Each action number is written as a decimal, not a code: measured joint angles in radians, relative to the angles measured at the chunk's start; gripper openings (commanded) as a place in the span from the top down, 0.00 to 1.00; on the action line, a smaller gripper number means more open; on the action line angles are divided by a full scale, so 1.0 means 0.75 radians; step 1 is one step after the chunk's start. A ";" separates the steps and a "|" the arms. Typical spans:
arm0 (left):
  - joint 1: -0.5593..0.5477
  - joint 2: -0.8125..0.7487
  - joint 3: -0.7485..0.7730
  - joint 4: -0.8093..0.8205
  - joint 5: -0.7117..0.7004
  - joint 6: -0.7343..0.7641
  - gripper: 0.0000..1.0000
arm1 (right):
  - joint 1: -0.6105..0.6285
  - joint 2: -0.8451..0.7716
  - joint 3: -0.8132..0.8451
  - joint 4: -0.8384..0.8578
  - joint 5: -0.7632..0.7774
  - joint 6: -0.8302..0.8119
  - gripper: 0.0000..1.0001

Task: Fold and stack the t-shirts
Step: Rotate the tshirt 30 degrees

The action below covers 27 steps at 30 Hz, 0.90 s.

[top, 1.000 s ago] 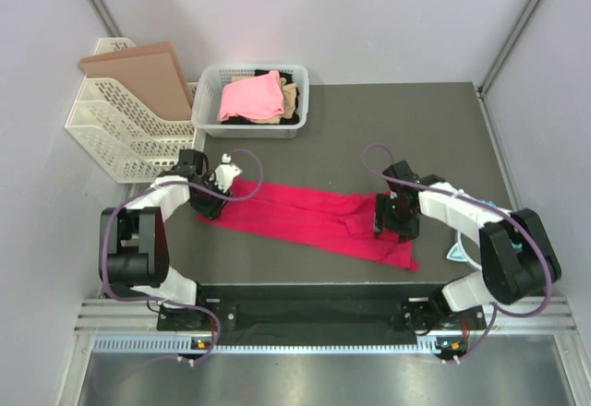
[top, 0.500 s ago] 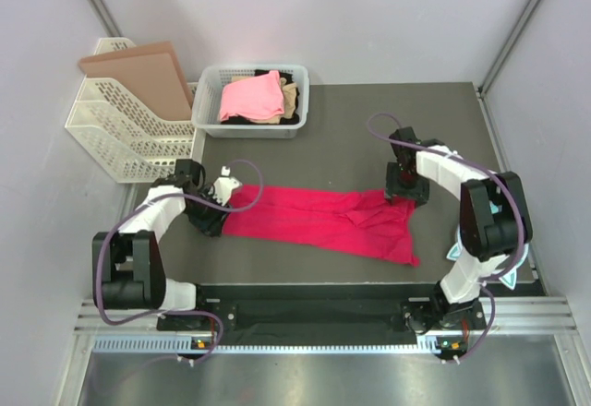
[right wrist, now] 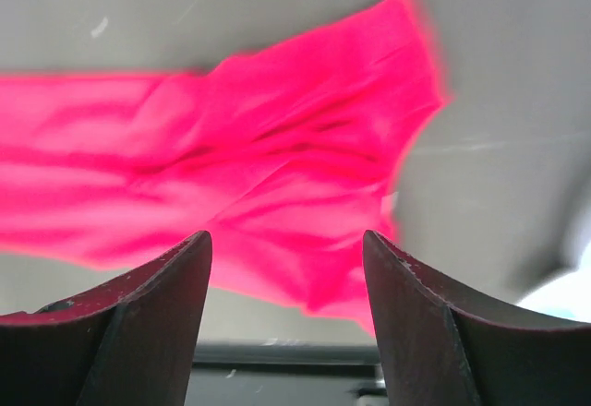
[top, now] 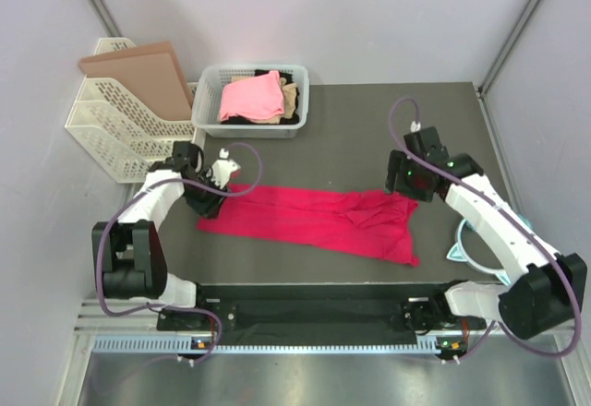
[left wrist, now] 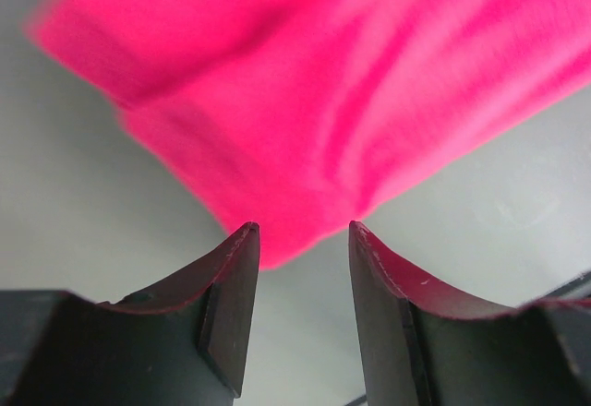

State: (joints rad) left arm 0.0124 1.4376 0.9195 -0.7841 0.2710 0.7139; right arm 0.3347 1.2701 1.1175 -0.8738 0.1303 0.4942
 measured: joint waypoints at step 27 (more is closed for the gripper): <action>-0.005 0.377 0.304 0.021 0.006 -0.039 0.52 | 0.238 0.108 -0.496 0.137 -0.151 0.338 0.34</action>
State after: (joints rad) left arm 0.0086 1.7203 1.1477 -0.7681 0.2752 0.6849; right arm 0.5133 1.3514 0.7456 -0.7708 0.0170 0.7475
